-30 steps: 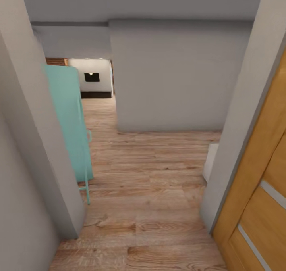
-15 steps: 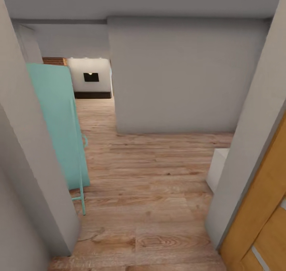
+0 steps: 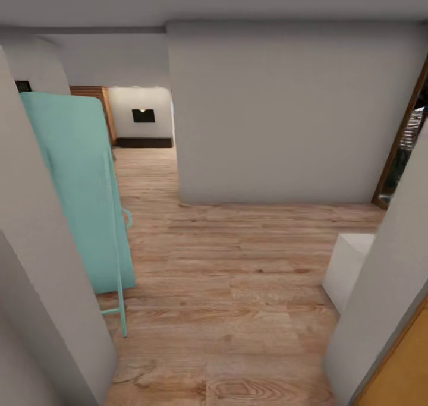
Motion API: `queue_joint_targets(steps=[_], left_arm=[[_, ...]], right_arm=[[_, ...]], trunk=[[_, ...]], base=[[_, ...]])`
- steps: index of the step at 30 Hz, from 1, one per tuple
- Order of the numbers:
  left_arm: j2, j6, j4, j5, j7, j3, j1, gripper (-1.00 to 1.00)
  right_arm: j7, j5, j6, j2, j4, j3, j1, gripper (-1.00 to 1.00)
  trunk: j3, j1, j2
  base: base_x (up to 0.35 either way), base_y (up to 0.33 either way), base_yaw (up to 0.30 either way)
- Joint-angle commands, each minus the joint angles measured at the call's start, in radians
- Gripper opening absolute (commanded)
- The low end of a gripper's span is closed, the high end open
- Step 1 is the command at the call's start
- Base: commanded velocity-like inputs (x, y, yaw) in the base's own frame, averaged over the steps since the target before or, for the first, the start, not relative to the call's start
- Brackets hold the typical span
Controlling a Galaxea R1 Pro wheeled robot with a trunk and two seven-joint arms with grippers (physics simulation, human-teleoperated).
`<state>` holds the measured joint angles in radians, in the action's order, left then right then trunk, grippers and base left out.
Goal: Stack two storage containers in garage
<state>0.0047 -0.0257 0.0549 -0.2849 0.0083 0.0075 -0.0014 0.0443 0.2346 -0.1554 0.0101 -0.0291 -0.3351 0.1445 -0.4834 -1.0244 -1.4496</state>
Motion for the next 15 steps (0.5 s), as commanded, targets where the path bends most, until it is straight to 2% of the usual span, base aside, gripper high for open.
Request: queue_joint_targets(steps=[1,15], left_arm=[[0.000,-0.002,0.000,-0.003,0.001,0.000,0.000,1.00],[0.000,-0.002,0.000,-0.003,0.001,0.000,0.000,1.00]], right_arm=[[0.002,0.008,-0.006,0.001,-0.003,-0.008,0.001,1.00],[0.010,0.007,0.003,0.001,-0.003,-0.008,0.001,1.00]], trunk=[[-0.001,-0.001,0.000],[-0.001,-0.001,0.000]], base=[[0.323,0.000,0.146],[0.323,0.000,0.026]])
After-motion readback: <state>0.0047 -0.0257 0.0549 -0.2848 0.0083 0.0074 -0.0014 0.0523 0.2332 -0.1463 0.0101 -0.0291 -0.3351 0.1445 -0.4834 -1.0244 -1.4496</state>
